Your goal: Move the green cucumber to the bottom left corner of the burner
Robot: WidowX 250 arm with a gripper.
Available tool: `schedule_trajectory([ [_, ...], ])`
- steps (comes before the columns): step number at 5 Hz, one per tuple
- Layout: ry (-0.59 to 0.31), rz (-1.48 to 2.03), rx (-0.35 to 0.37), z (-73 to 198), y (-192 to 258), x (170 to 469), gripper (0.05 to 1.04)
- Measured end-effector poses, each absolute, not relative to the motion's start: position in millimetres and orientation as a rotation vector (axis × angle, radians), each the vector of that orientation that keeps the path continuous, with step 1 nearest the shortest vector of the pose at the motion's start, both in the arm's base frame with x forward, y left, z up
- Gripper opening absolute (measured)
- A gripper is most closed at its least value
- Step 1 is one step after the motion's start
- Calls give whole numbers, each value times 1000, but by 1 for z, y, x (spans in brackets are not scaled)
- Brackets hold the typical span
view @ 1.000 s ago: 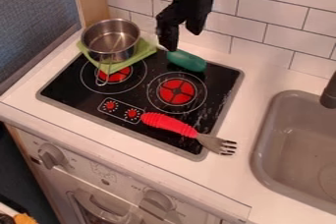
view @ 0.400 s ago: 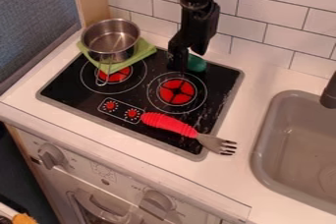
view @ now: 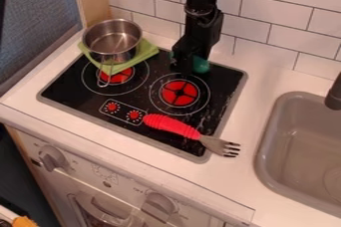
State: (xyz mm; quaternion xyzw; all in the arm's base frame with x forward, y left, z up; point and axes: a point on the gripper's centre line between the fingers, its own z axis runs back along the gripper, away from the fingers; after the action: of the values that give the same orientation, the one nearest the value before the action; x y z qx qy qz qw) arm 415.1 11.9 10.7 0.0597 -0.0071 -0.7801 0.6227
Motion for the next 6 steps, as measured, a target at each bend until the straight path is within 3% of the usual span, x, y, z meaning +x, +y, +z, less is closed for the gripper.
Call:
schedule_trajectory([
  [1,-14,-1798,144,9,11,414,465],
  [4,-34,-1840,172,21,4,409,464],
  [5,-103,-1840,211,53,-1,406,464],
  [6,-100,-1853,263,85,-4,393,464],
])
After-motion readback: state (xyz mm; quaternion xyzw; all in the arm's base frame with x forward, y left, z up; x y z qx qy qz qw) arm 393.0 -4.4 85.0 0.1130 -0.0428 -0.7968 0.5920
